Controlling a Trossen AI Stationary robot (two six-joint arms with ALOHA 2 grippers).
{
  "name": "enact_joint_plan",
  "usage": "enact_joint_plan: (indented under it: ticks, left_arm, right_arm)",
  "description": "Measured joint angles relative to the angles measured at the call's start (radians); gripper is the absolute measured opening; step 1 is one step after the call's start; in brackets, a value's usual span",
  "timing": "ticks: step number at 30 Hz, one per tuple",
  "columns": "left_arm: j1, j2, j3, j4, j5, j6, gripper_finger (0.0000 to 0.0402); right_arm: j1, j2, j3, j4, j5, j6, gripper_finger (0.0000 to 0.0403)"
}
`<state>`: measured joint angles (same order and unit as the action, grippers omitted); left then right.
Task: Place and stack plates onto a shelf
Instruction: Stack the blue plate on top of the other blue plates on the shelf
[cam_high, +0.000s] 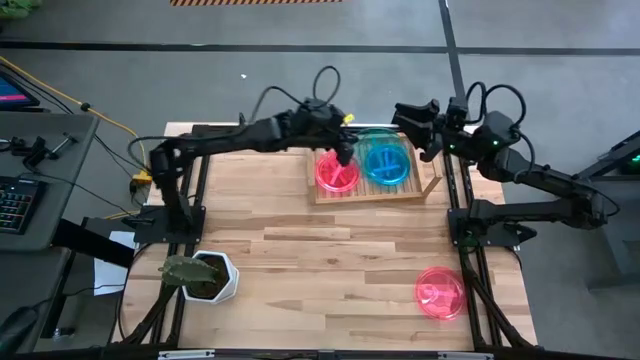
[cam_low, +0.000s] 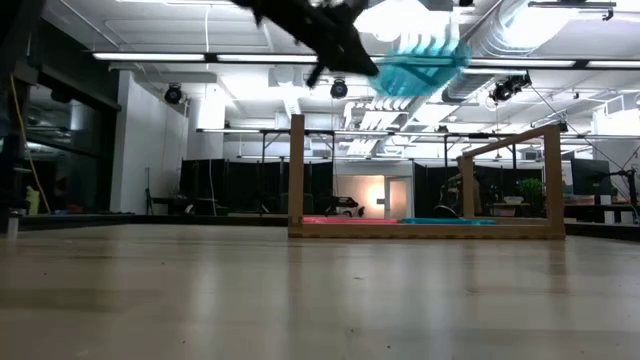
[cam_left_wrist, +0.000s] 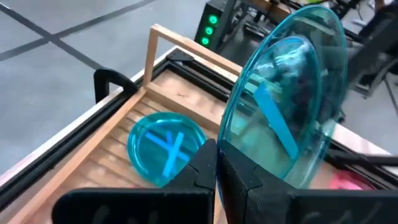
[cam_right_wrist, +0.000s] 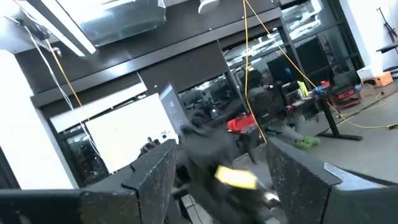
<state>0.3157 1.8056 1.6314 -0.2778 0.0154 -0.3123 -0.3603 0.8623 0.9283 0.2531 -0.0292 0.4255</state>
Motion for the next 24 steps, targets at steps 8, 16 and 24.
enact_joint_plan:
  ticks: [8, 16, 24]
  left_arm:
    - [0.01, 0.216, 0.0, 0.229, -0.074, -0.088, 0.0]
    - [0.021, 0.348, 0.0, 0.323, -0.133, -0.113, 0.0]
    - [0.031, 0.409, 0.0, 0.416, -0.135, -0.088, 0.0001]
  right_arm:
    - [0.0, 0.01, 0.0, -0.012, 0.0, 0.016, 0.0234]
    - [0.0, 0.01, 0.0, -0.037, 0.0, 0.019, 0.0234]
    - [0.0, 0.01, 0.0, -0.05, 0.0, 0.019, 0.0234]
